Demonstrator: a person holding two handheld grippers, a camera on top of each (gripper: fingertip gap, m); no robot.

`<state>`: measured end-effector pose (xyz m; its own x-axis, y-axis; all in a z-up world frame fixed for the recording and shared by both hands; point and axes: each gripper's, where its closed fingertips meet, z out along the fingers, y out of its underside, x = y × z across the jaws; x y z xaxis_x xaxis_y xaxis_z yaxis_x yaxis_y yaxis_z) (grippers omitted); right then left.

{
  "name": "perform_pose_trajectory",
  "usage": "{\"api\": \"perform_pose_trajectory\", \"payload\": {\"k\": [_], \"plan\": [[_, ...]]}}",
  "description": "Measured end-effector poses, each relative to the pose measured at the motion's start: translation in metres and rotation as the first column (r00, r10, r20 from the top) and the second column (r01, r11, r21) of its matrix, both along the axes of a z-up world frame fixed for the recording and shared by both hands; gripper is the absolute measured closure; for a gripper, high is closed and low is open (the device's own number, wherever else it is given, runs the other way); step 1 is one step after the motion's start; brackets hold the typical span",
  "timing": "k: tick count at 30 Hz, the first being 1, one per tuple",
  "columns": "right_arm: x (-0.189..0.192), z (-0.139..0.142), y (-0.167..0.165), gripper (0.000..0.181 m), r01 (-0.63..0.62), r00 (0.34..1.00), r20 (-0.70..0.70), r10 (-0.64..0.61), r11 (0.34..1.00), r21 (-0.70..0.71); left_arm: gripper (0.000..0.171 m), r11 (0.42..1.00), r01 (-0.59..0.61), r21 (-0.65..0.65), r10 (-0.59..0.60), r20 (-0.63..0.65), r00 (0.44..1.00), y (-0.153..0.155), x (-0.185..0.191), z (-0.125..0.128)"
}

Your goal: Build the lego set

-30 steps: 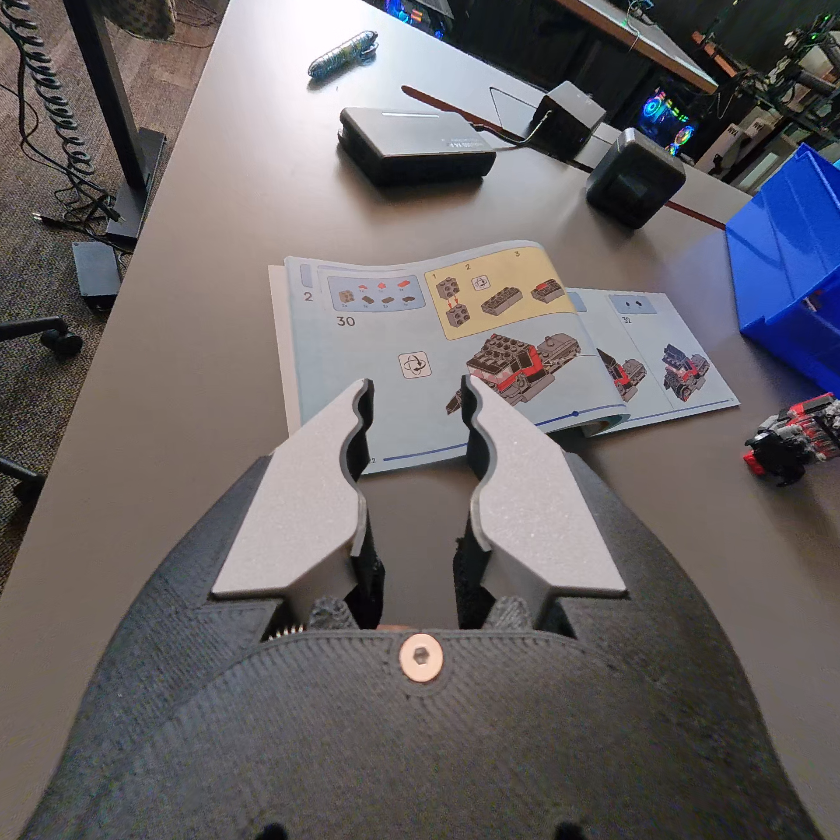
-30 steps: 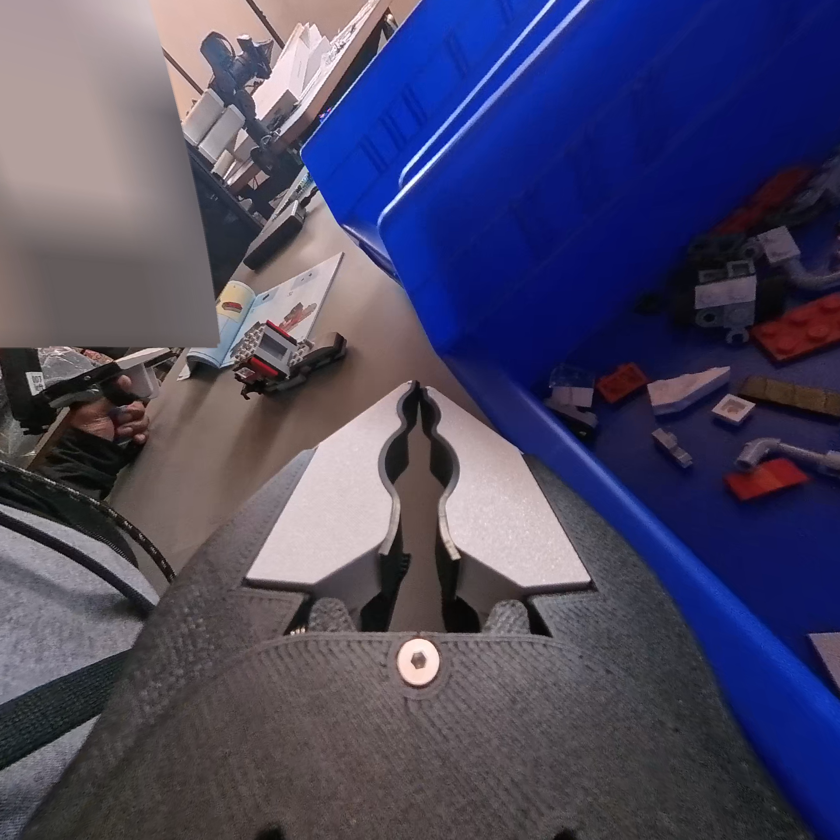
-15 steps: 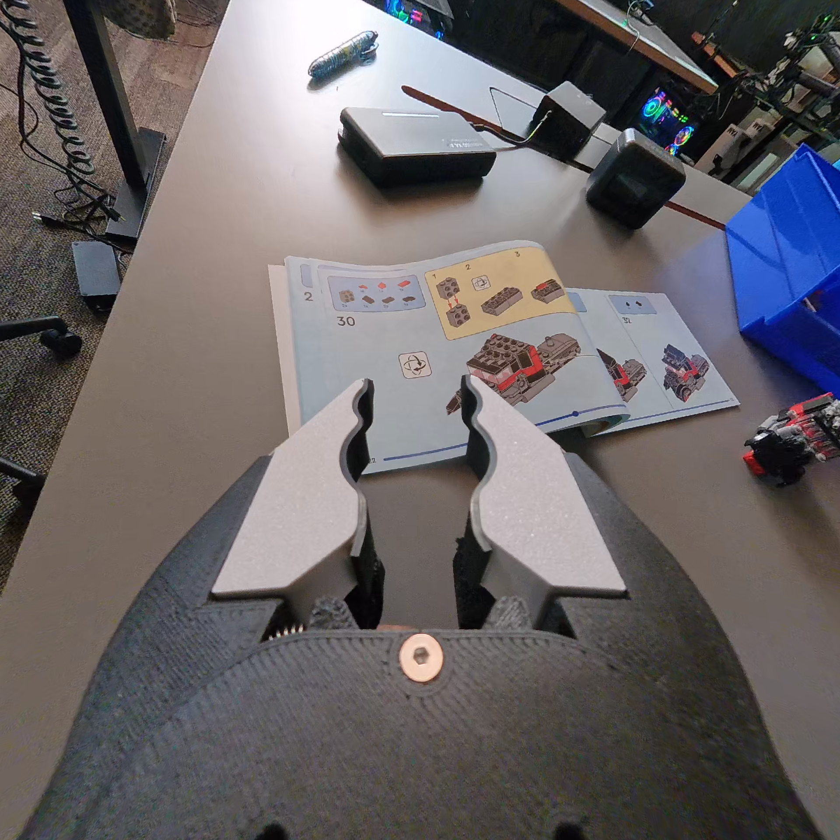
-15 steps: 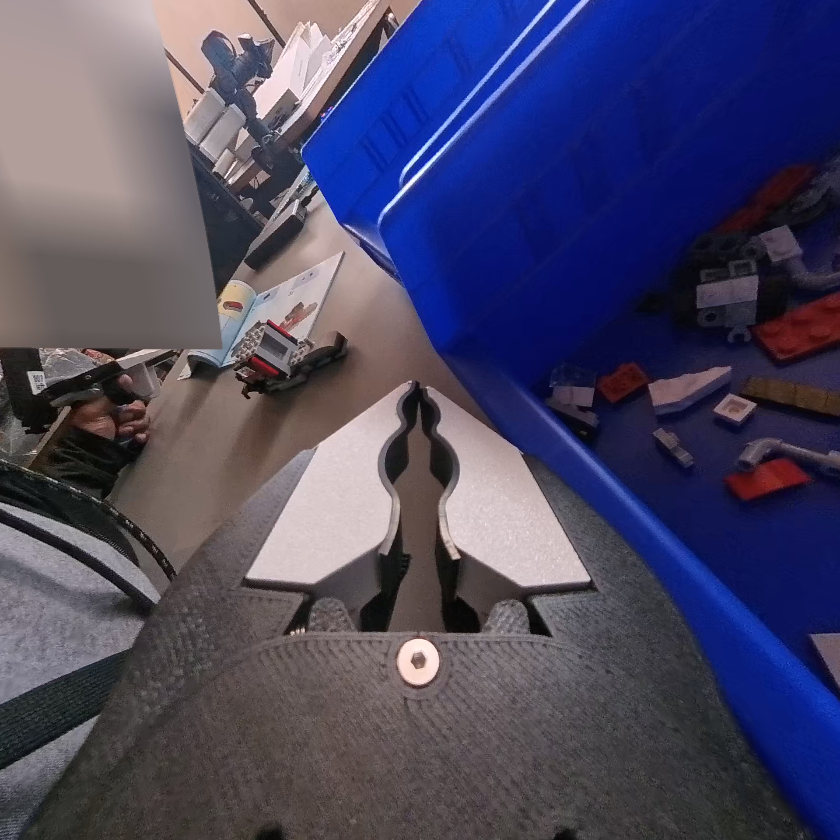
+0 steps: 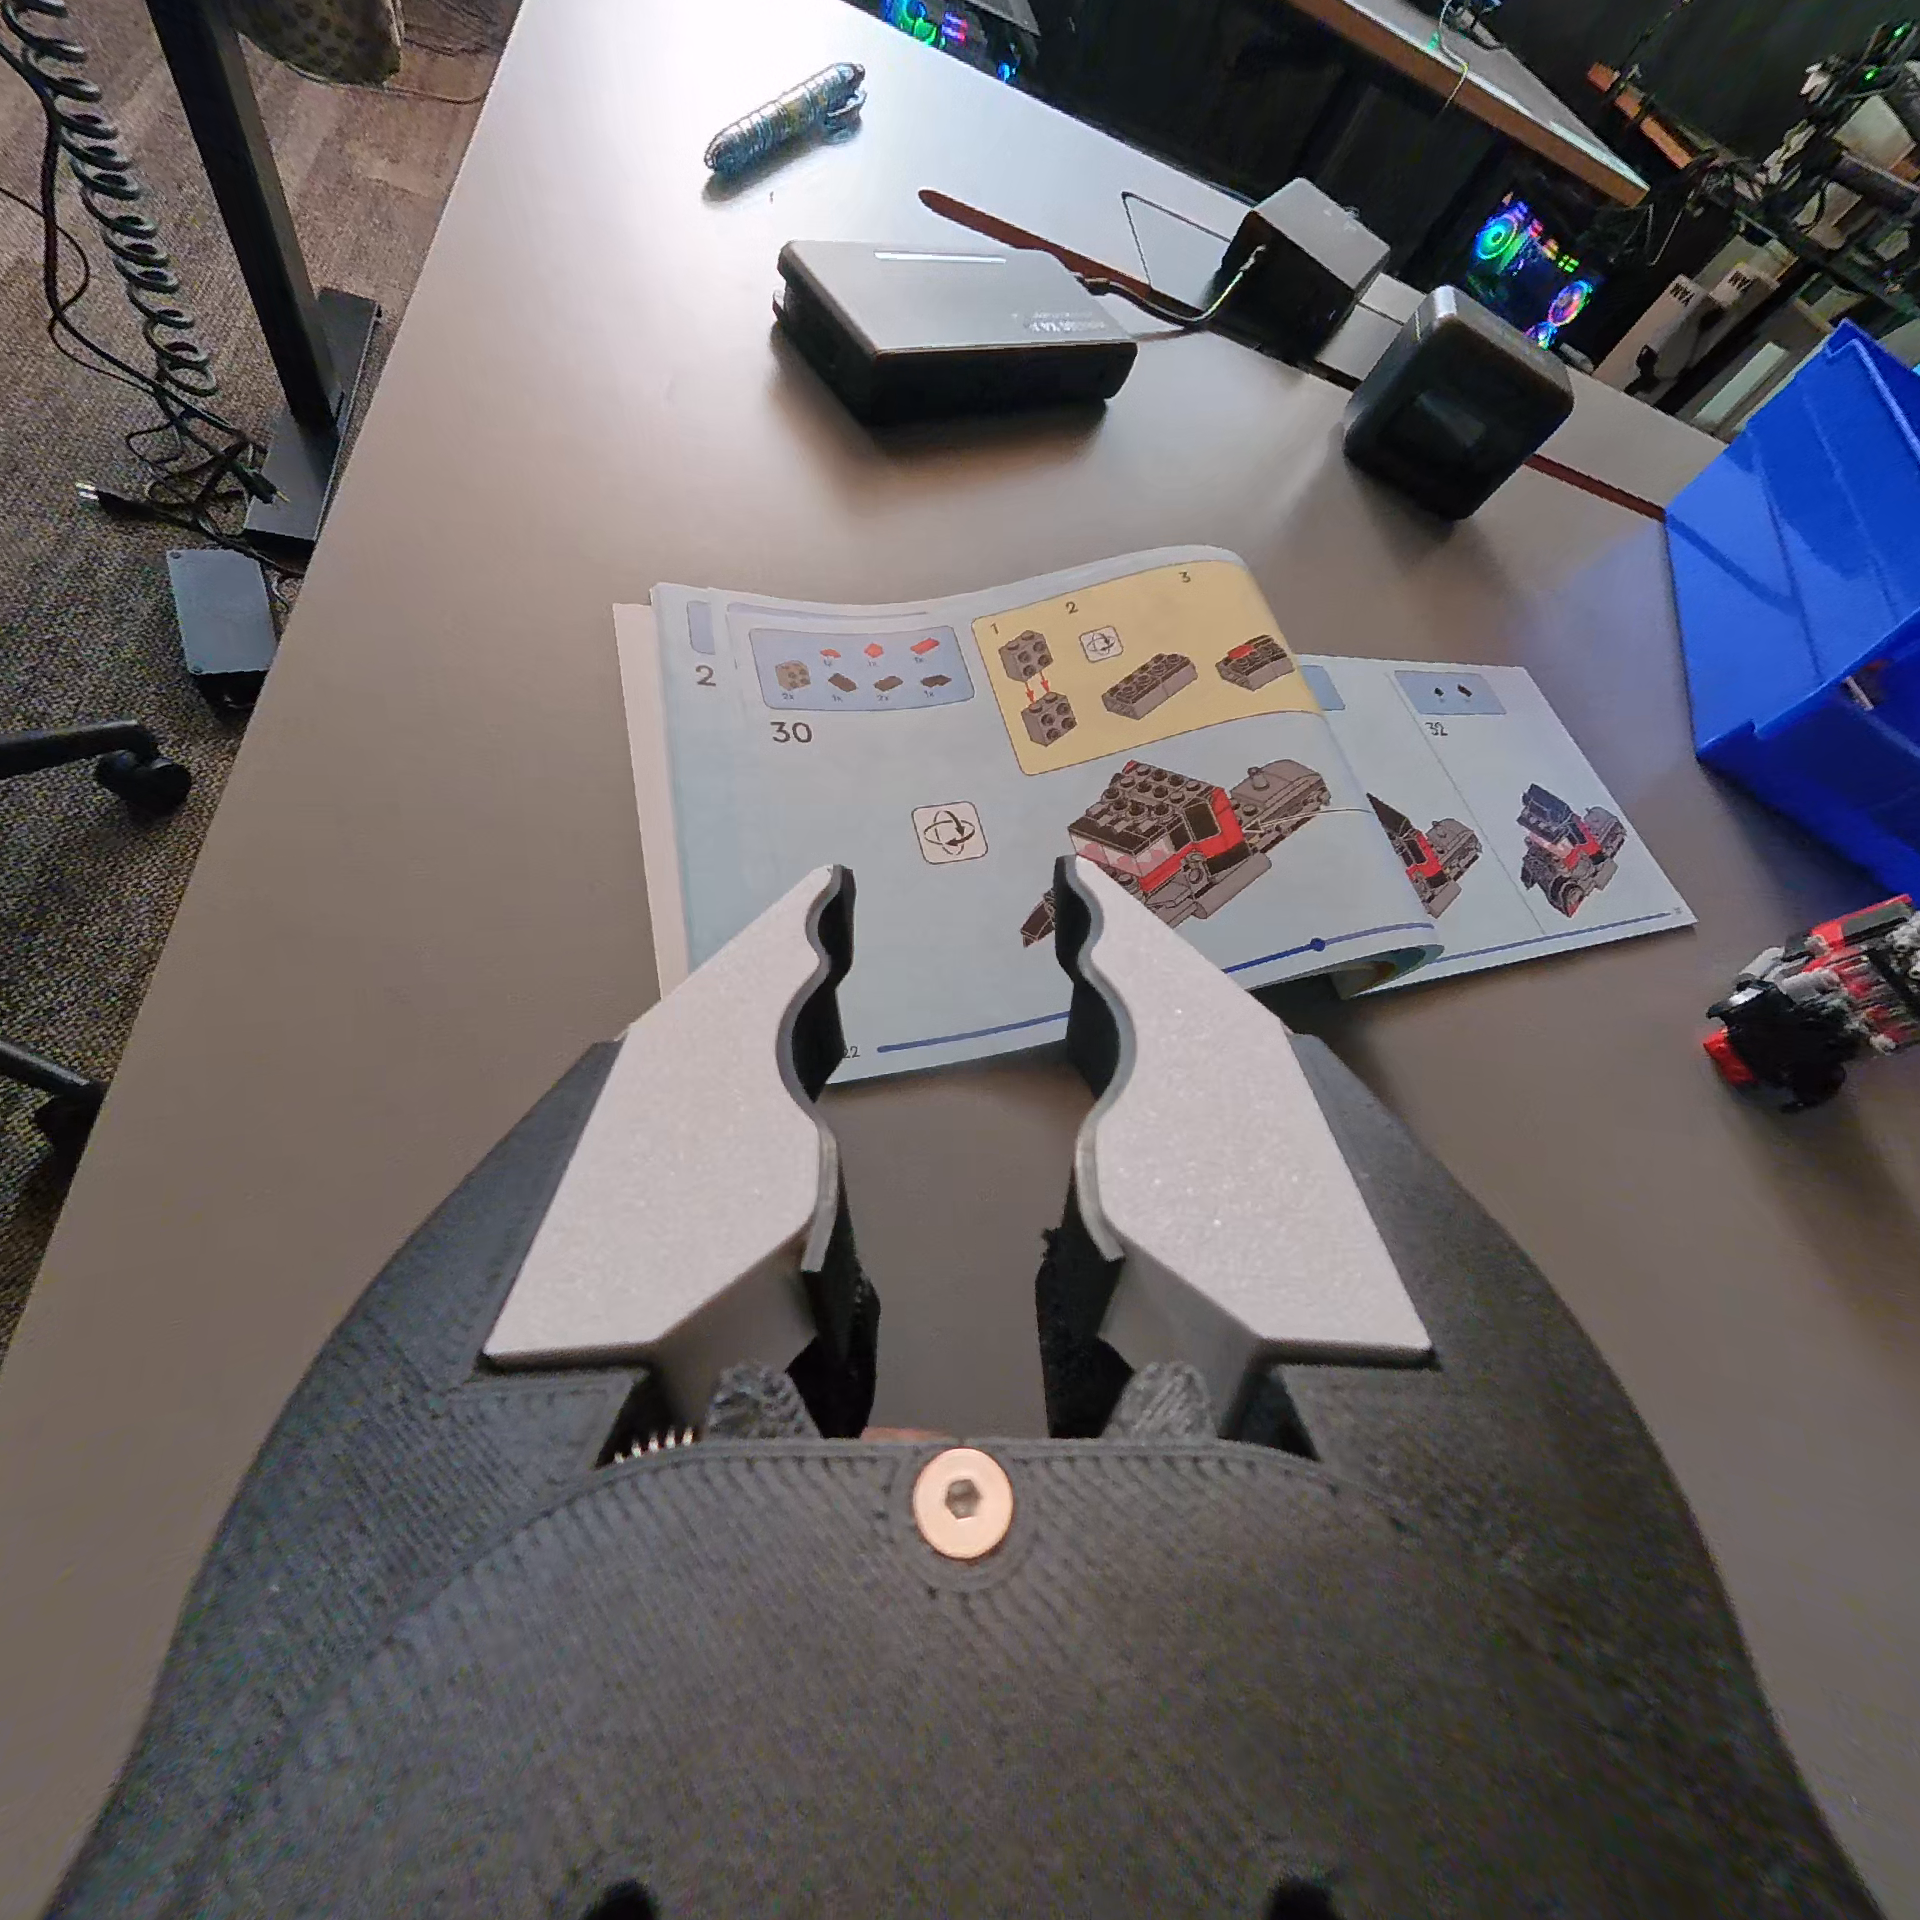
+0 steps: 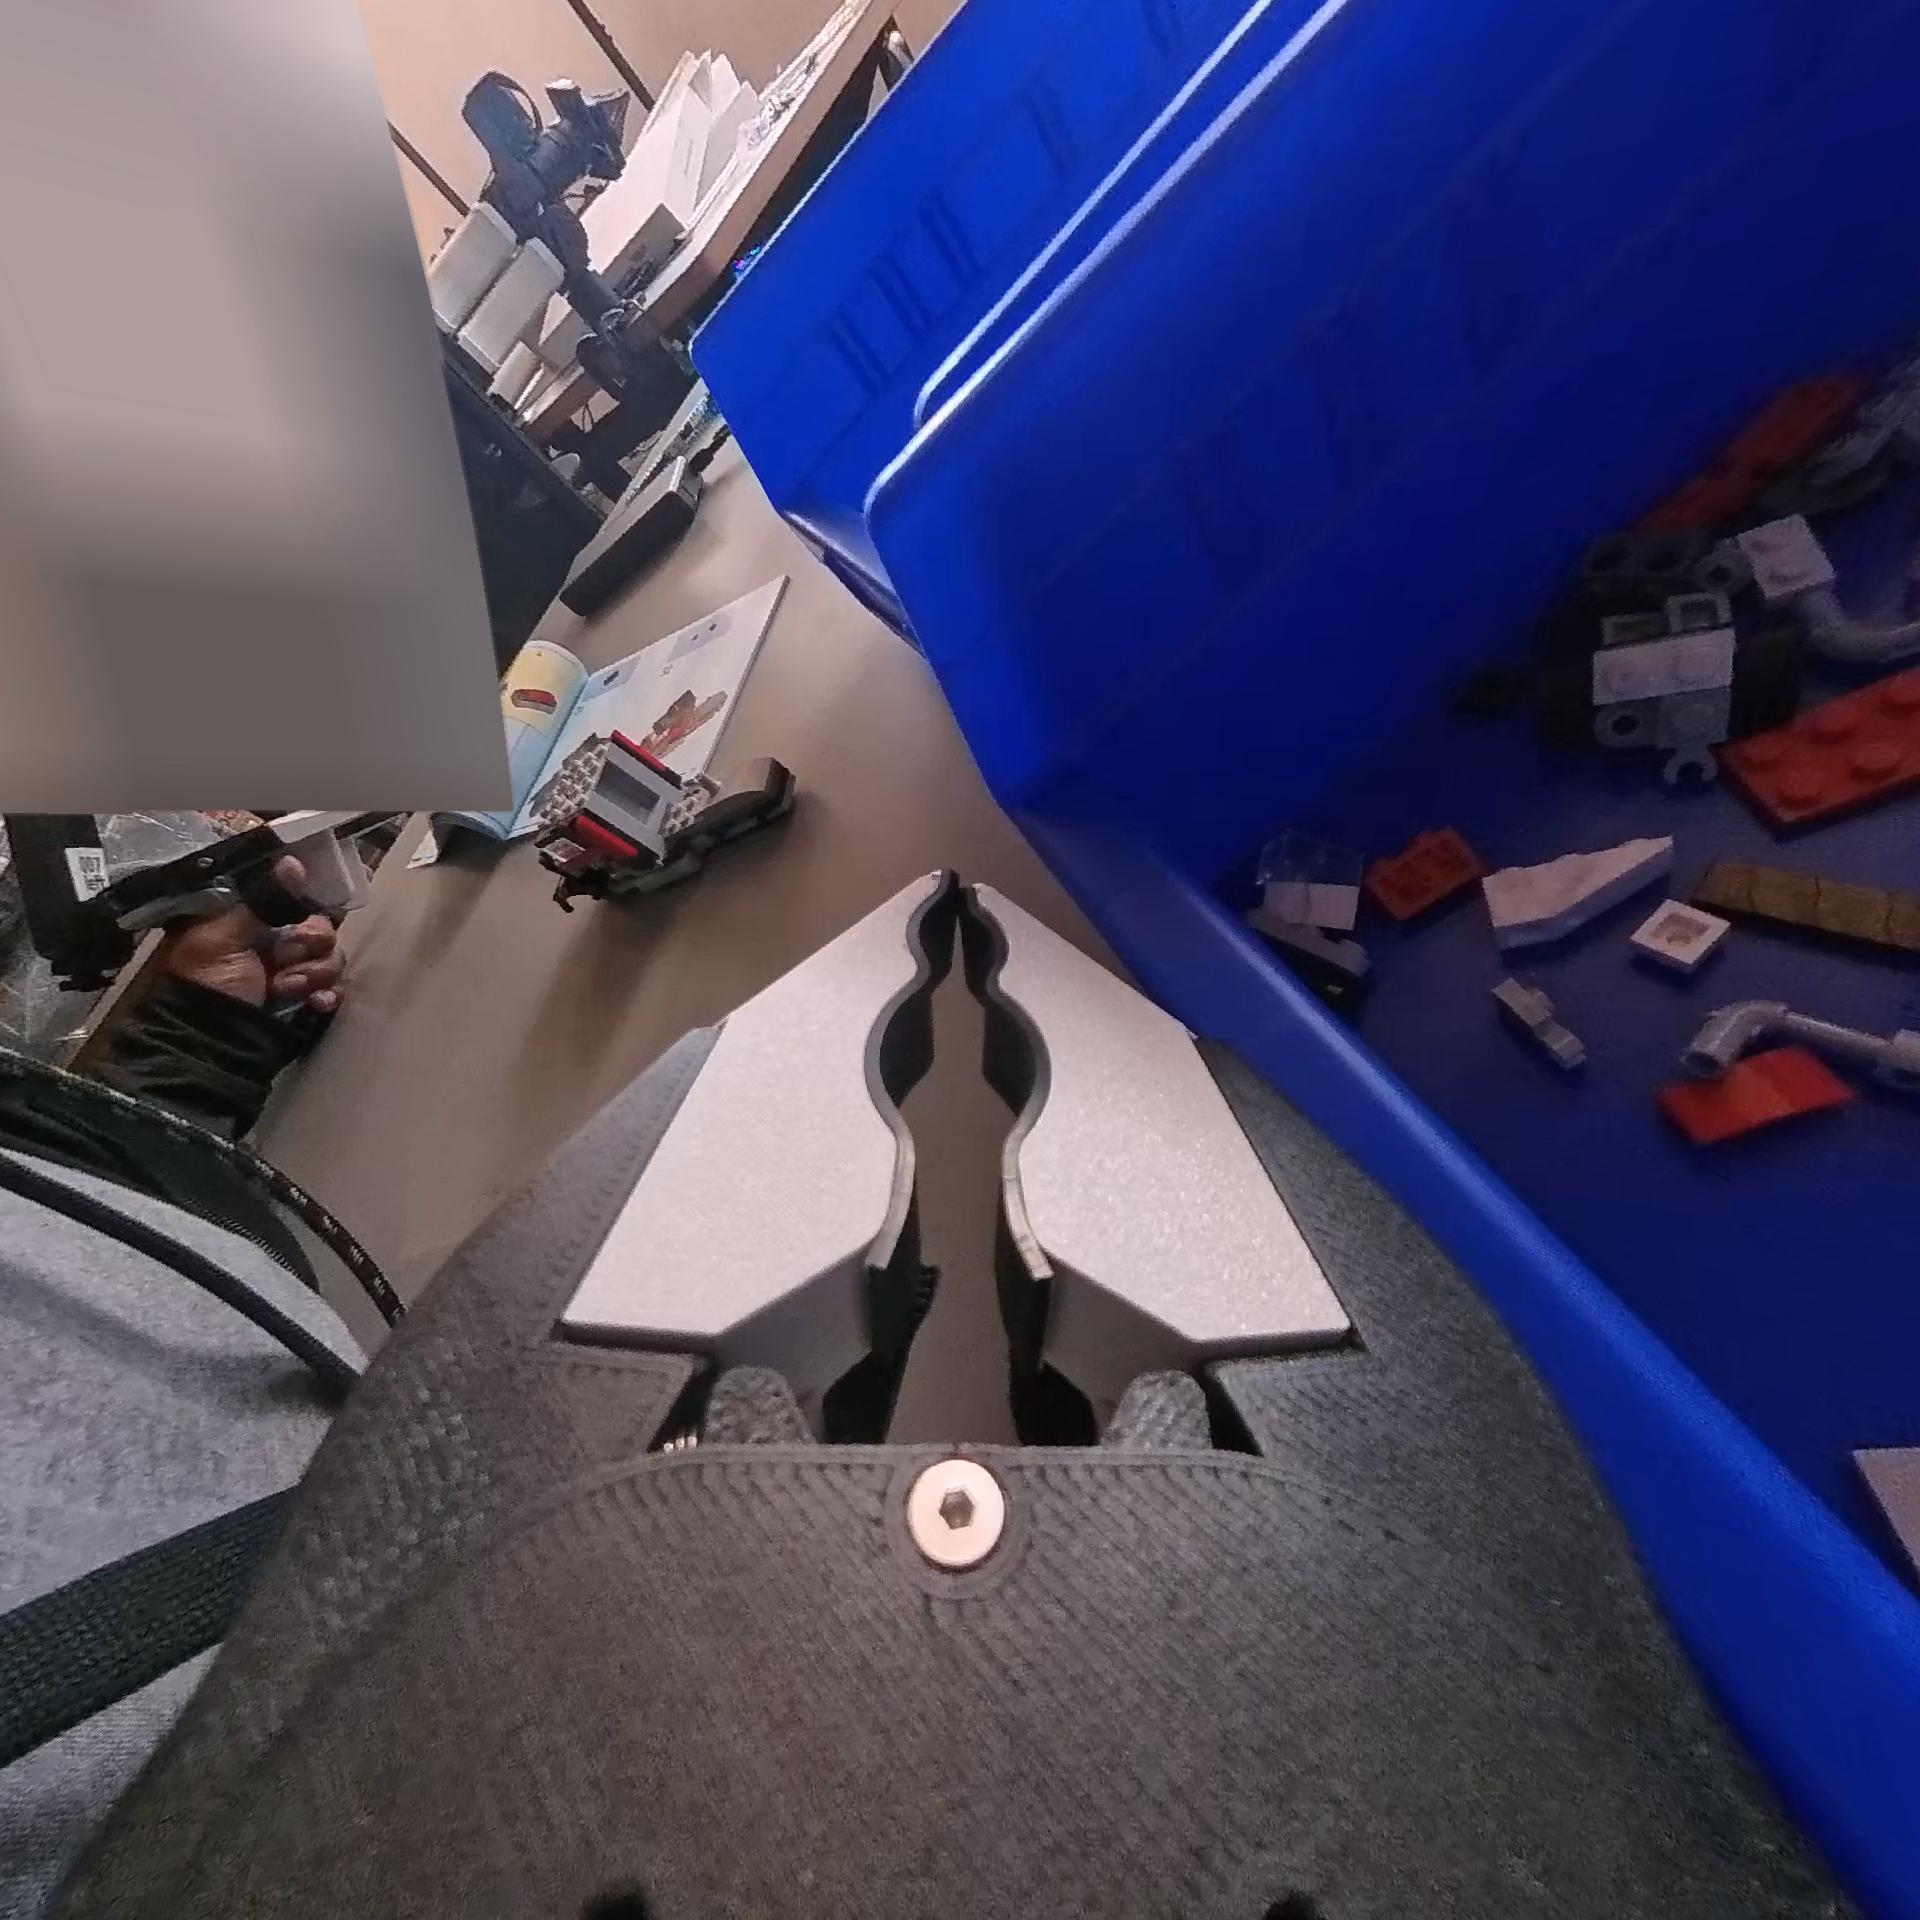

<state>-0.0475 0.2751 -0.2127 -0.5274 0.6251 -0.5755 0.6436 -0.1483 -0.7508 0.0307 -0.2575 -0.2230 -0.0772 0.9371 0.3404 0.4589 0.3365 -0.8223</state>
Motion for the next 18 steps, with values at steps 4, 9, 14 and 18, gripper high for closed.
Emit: {"api": "perform_pose_trajectory", "payload": {"k": [4, 9, 14, 18], "plan": [[0.0, -0.0001, 0.0, 0.181, 0.0, 1.0, 0.0, 0.0, 1.0, 0.0, 0.132, 1.0, 0.0, -0.001, 0.0, 0.001, 1.0, 0.0001, 0.0, -0.0001], [-0.0001, 0.0, -0.0001, 0.181, 0.0, 1.0, 0.0, 0.0, 1.0, -0.001, 0.132, 1.0, 0.0, -0.001, 0.0, 0.001, 1.0, 0.0, -0.0001, -0.0001], [-0.0001, 0.0003, -0.0003, 0.181, -0.002, 1.0, -0.001, 0.002, 1.0, -0.003, 0.132, 1.0, 0.0, 0.0, 0.0, -0.001, 1.0, 0.0001, -0.0002, 0.0002], [0.0007, 0.0013, -0.001, 0.178, -0.009, 1.0, -0.005, 0.009, 1.0, -0.01, 0.132, 1.0, -0.001, 0.002, 0.001, -0.007, 1.0, -0.0003, 0.0001, 0.001]]}}
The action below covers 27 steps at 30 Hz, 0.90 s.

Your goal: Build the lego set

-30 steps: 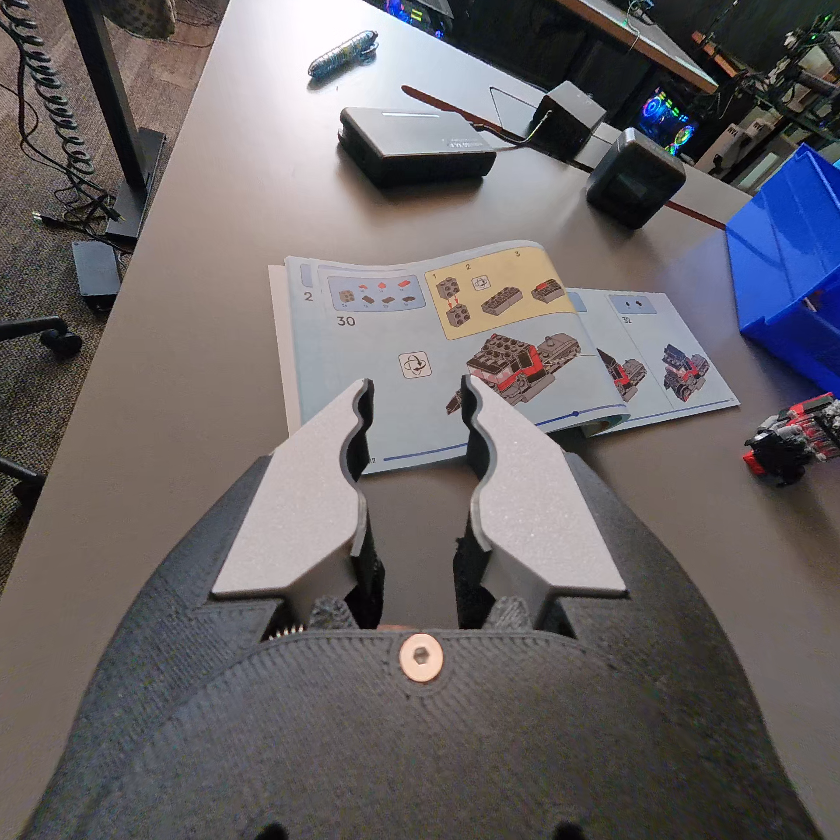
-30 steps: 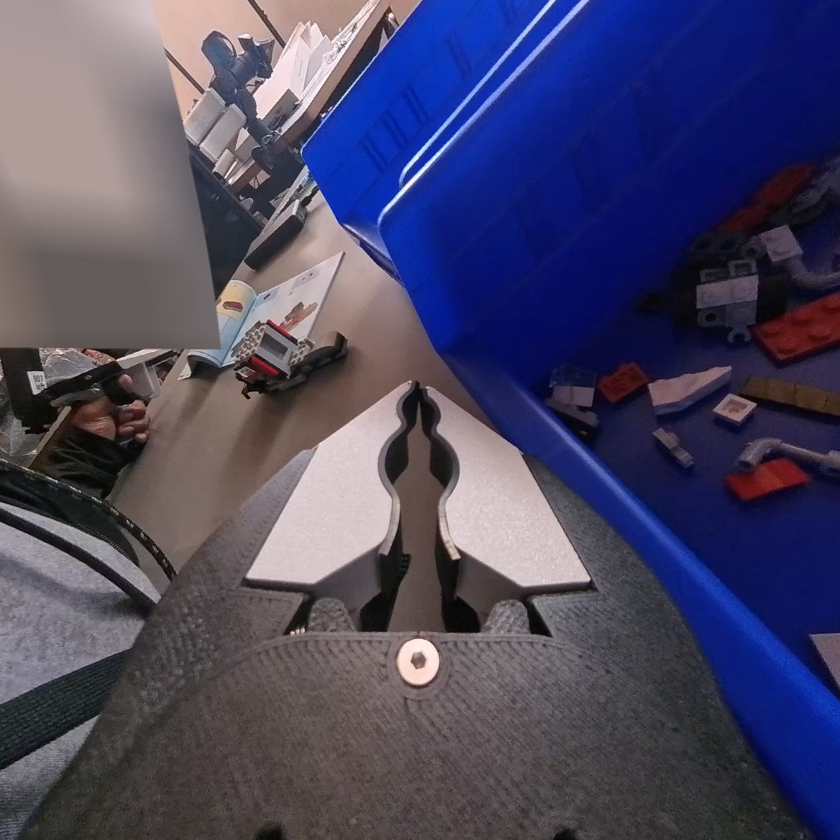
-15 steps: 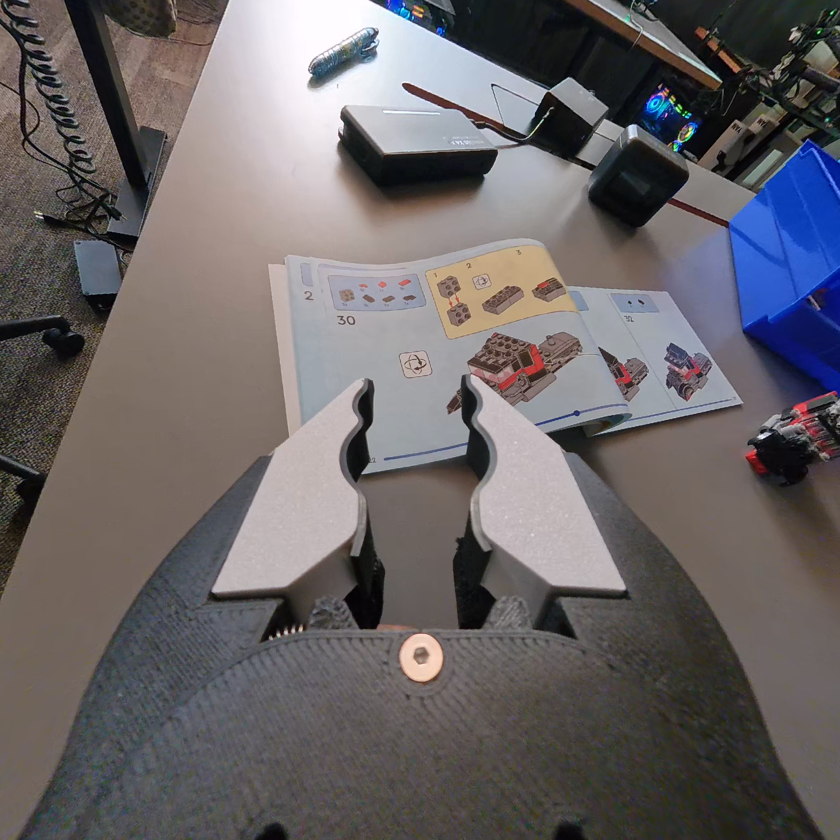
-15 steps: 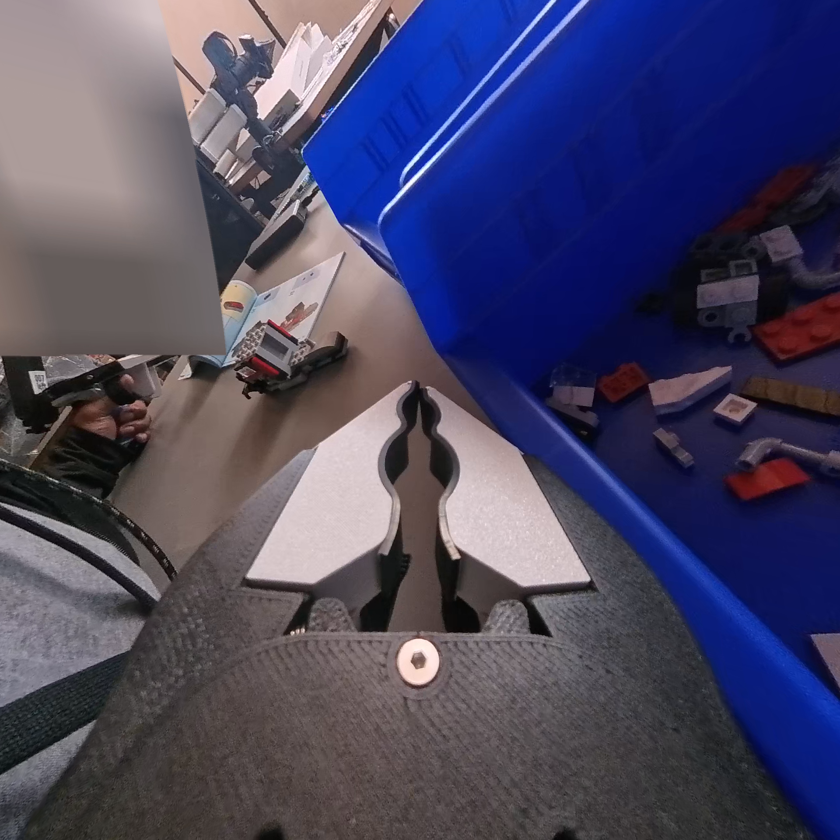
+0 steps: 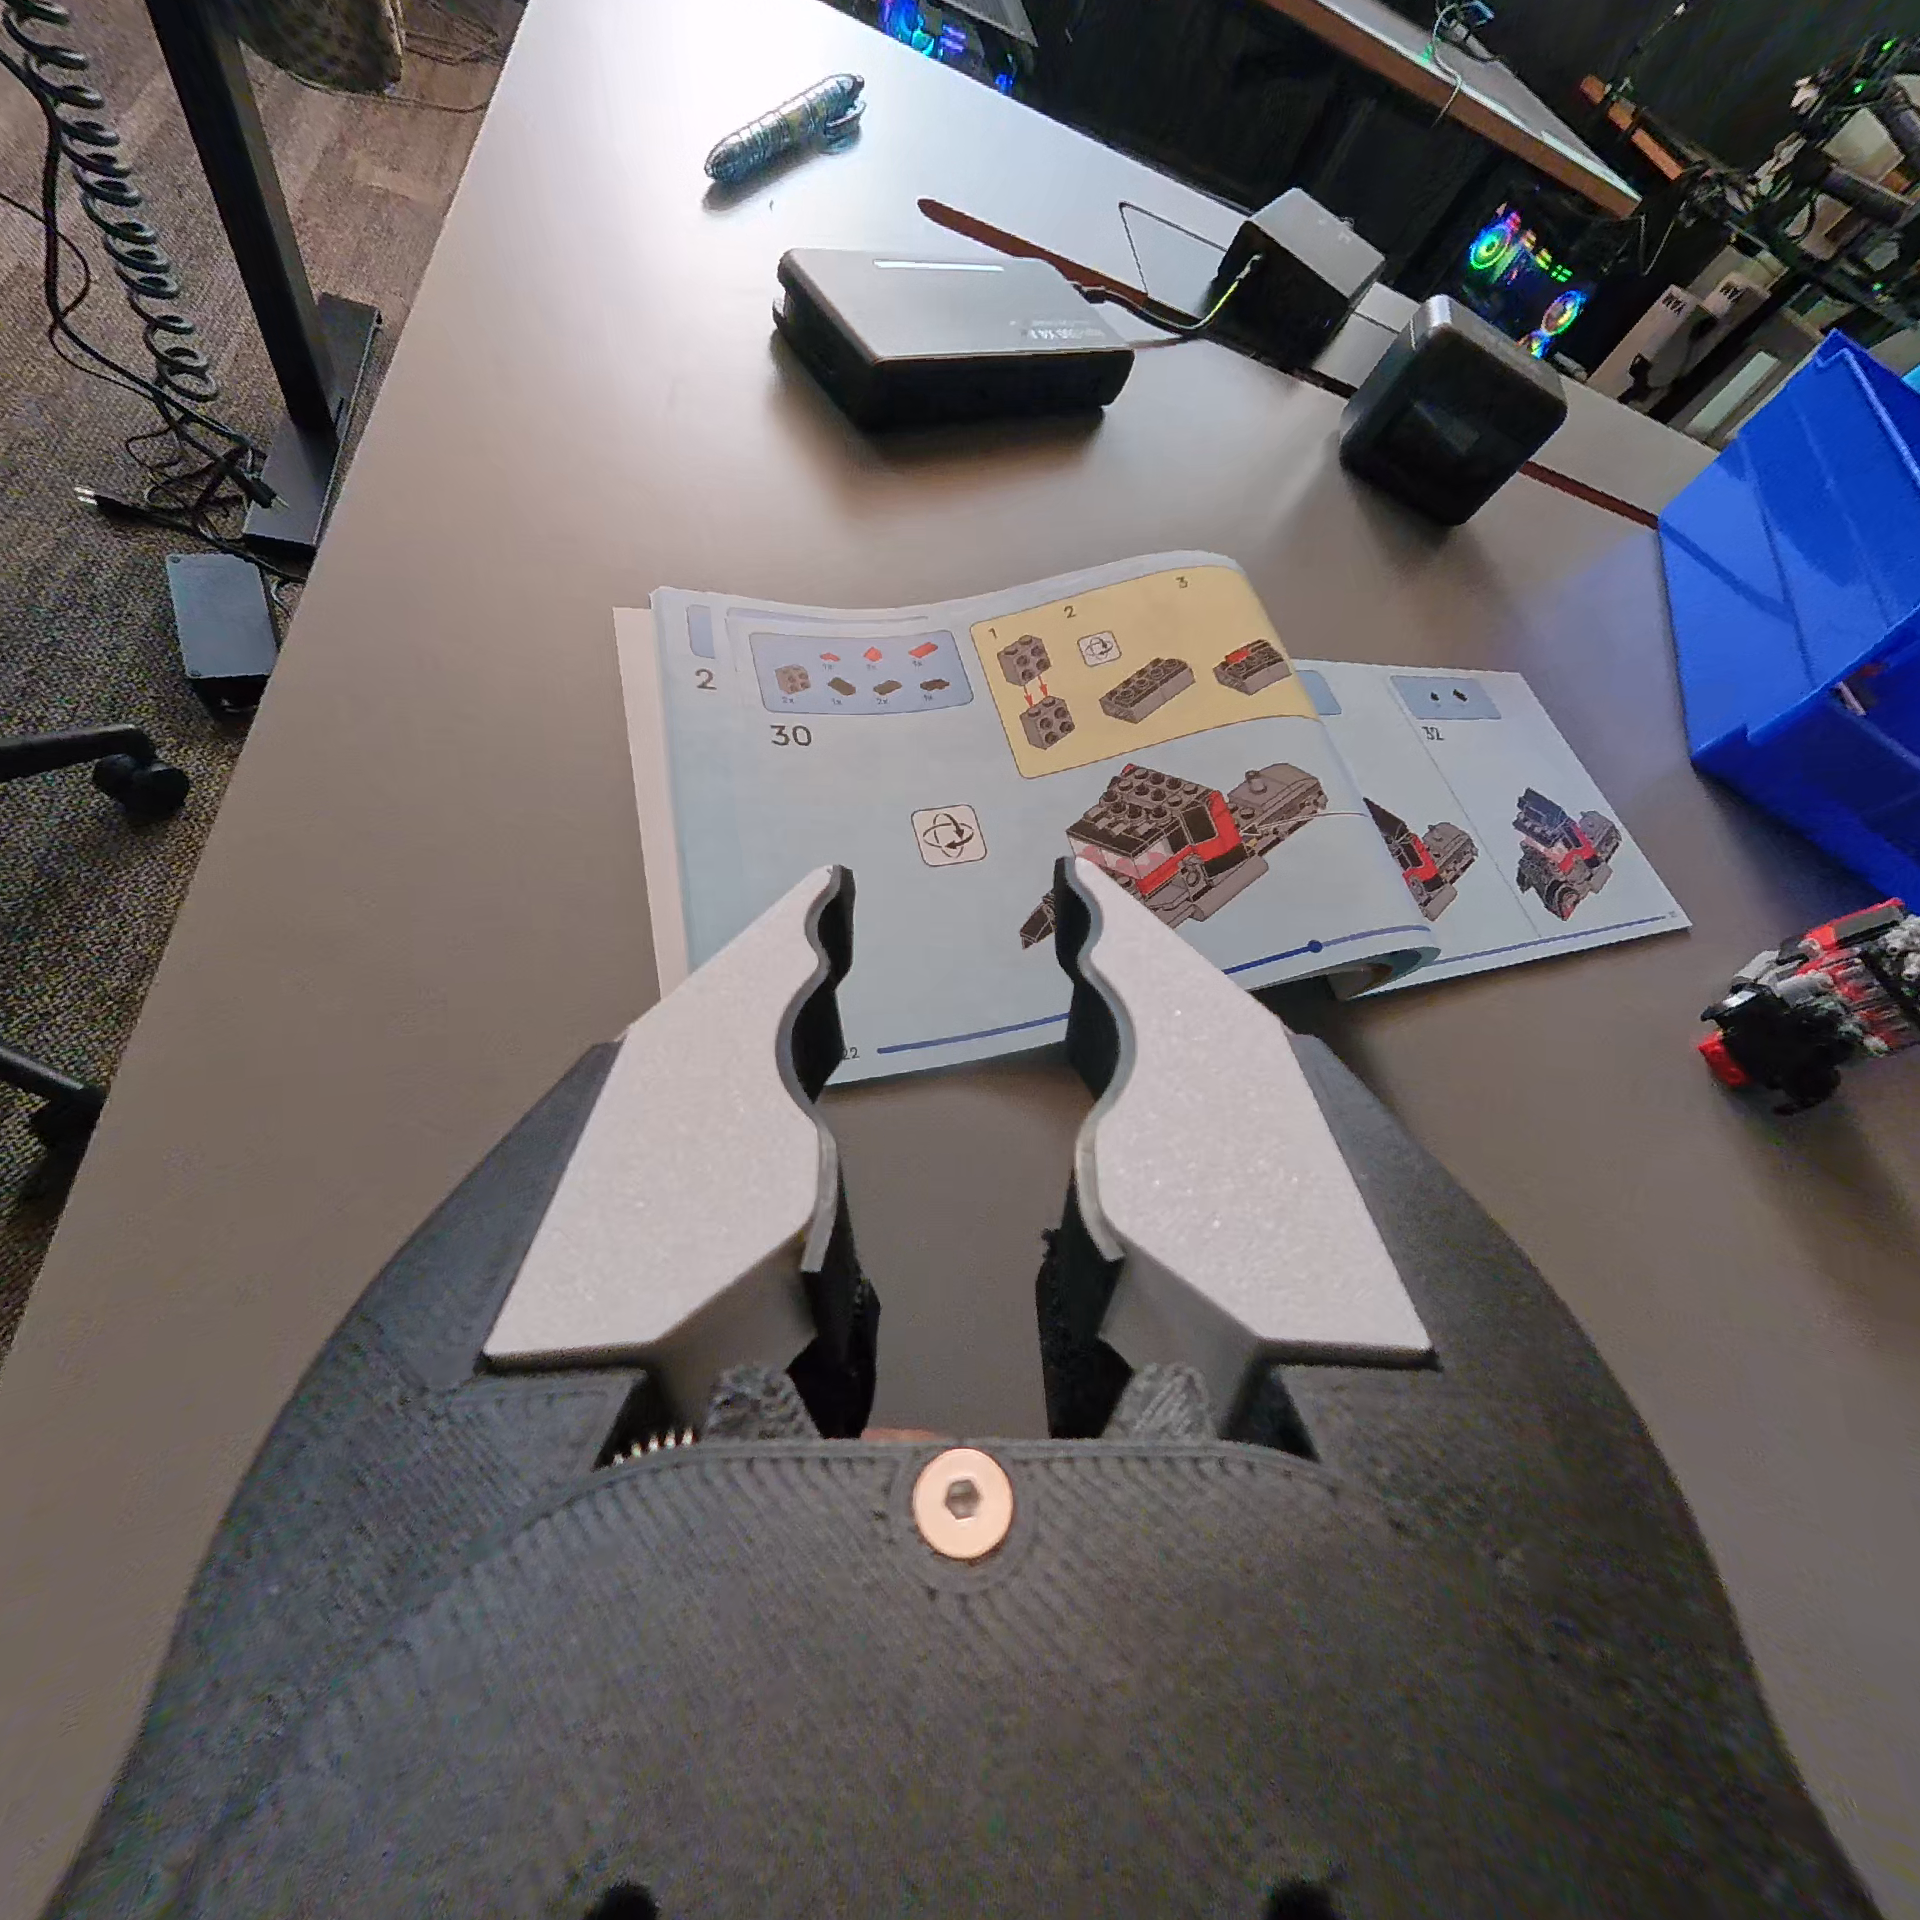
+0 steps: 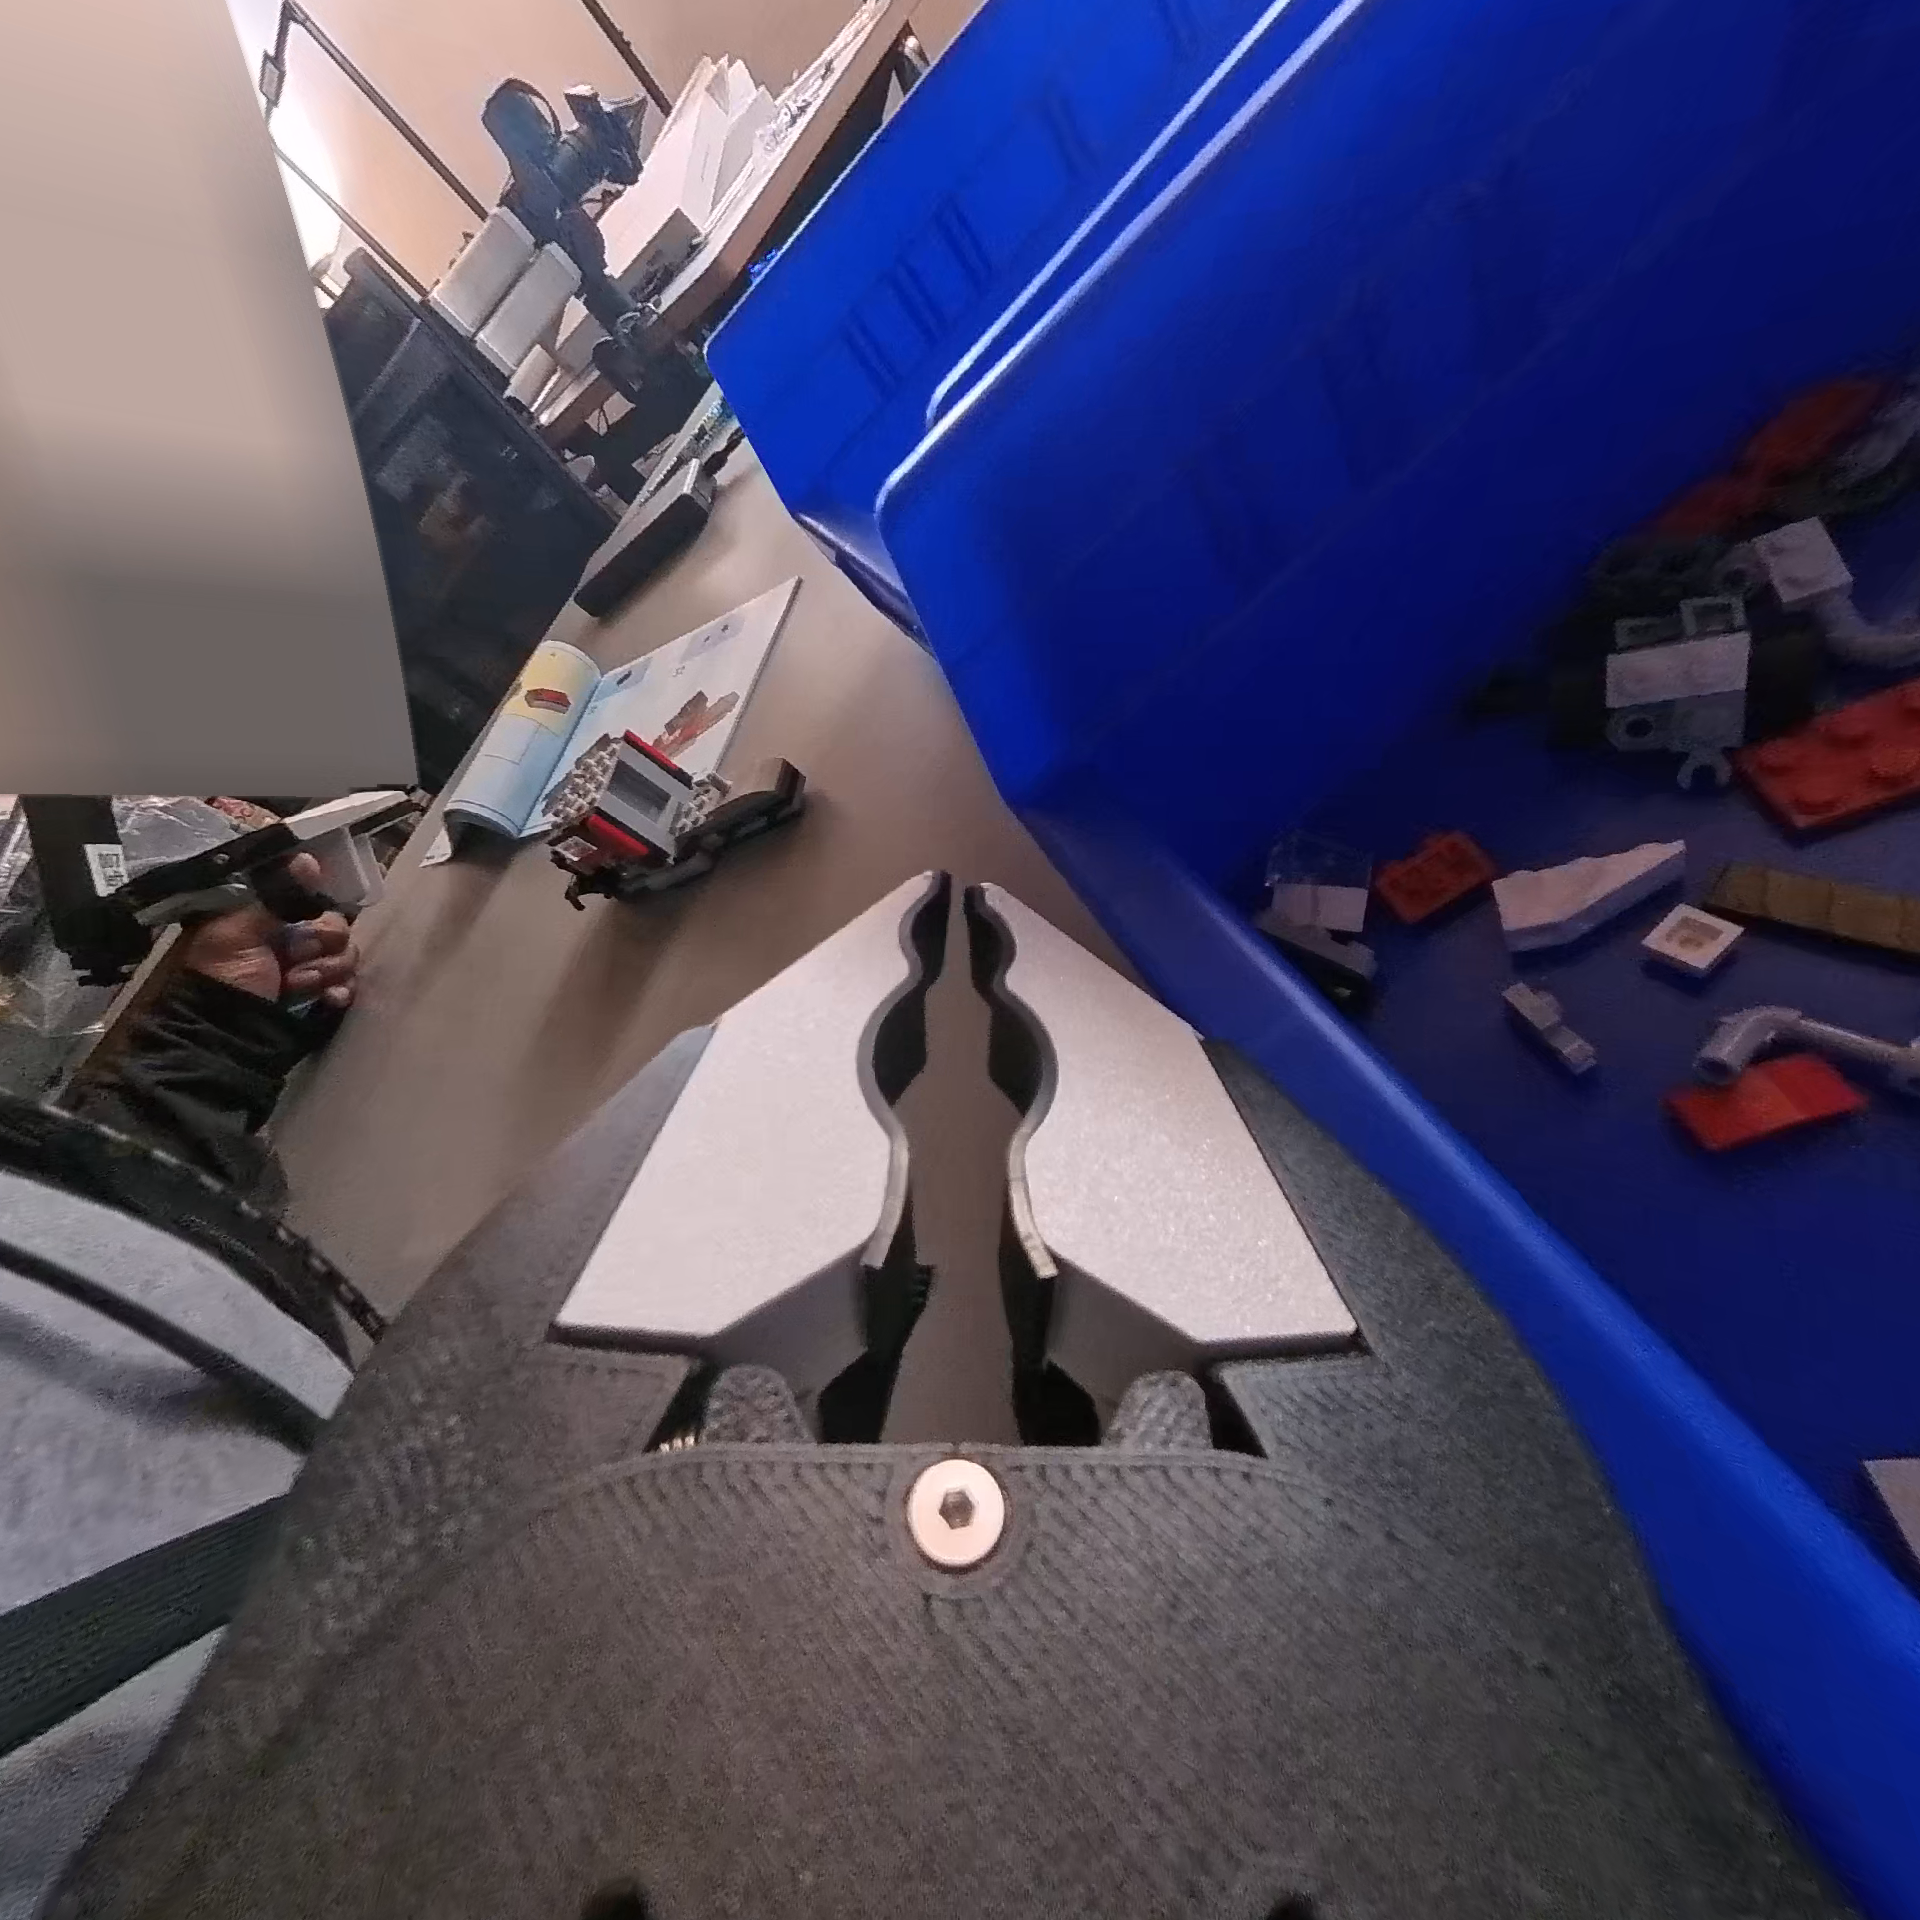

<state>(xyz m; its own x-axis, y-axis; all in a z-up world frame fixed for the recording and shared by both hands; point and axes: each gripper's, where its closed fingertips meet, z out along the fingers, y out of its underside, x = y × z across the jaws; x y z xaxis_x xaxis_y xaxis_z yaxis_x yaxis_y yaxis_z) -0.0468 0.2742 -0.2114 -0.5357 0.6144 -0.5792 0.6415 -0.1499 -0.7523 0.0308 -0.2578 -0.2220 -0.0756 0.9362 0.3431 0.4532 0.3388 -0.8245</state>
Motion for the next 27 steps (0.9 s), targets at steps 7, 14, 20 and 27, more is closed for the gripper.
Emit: {"api": "perform_pose_trajectory", "payload": {"k": [7, 14, 20, 27], "plan": [[0.004, 0.008, 0.001, 0.162, -0.017, 0.999, -0.035, 0.015, 0.999, -0.044, 0.132, 1.0, -0.005, 0.011, 0.005, -0.019, 1.0, -0.001, 0.001, 0.003], [0.01, 0.025, 0.005, 0.153, -0.02, 0.991, -0.134, 0.007, 0.995, -0.096, 0.132, 1.0, -0.01, -0.012, 0.01, -0.024, 1.0, 0.0, 0.001, 0.004], [0.015, 0.03, 0.008, 0.151, -0.029, 0.987, -0.161, 0.01, 0.993, -0.116, 0.131, 1.0, -0.02, -0.021, 0.019, -0.04, 0.999, 0.0, 0.002, 0.007], [0.018, 0.032, 0.014, 0.151, -0.022, 0.985, -0.17, 0.0, 0.992, -0.124, 0.132, 0.999, -0.028, -0.02, 0.027, -0.054, 0.998, -0.001, 0.002, 0.009]]}}
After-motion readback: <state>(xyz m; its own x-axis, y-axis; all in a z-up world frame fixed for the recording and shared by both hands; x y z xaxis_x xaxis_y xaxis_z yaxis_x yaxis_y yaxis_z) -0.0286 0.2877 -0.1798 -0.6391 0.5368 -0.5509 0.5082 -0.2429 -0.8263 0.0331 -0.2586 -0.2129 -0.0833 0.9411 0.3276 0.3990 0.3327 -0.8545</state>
